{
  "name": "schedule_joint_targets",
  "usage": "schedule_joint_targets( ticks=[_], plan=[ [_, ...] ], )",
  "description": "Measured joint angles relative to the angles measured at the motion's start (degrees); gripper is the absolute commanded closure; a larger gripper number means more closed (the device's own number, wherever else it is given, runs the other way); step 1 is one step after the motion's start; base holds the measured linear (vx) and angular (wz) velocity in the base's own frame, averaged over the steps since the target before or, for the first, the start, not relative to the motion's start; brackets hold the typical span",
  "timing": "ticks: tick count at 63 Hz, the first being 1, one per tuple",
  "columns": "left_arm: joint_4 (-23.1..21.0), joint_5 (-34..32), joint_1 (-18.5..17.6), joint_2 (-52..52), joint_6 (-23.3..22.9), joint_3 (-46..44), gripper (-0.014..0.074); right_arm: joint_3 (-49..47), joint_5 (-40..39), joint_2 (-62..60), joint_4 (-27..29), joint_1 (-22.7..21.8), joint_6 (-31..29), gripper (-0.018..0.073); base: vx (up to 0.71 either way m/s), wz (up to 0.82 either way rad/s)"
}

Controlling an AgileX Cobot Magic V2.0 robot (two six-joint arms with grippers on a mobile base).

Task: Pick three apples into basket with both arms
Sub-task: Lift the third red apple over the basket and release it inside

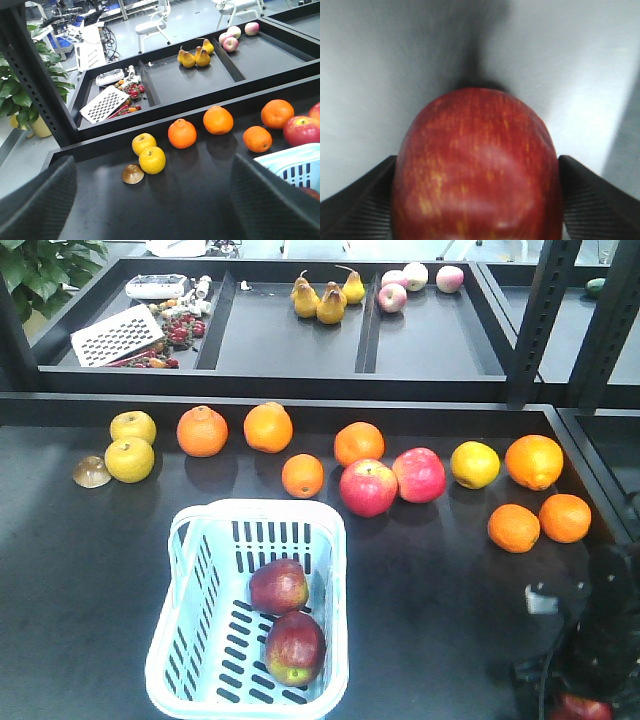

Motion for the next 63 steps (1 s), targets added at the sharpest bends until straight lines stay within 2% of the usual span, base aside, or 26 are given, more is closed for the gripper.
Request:
schedule_joint_targets(
  ticks=[10,17,24,38,50,63],
  plan=[
    [0.0,0.0,0.0,0.0,0.0,0.0,0.0011,0.1,0.3,-9.8,3.3,0.3,-0.3,0.0302,0.00,0.00],
    [0.0,0.0,0.0,0.0,0.0,0.0,0.0011,0.1,1.1,-18.8,5.7,3.2,-2.1,0.0302,0.00,0.00],
    [0.0,0.0,0.0,0.0,0.0,0.0,0.0011,0.1,2.0,-27.7,8.8,8.9,-3.3,0.0302,0.00,0.00],
    [0.0,0.0,0.0,0.0,0.0,0.0,0.0011,0.4,1.2,-38.8,14.2,24.4,-3.5,0.0302,0.00,0.00],
    [0.0,0.0,0.0,0.0,0.0,0.0,0.0011,0.4,-6.2,-38.0,17.8,35.8,-3.5,0.0302,0.00,0.00],
    [0.0,0.0,0.0,0.0,0.0,0.0,0.0011,-1.0,-14.9,-31.0,18.1,42.8,-3.5,0.0301,0.00,0.00]
  ],
)
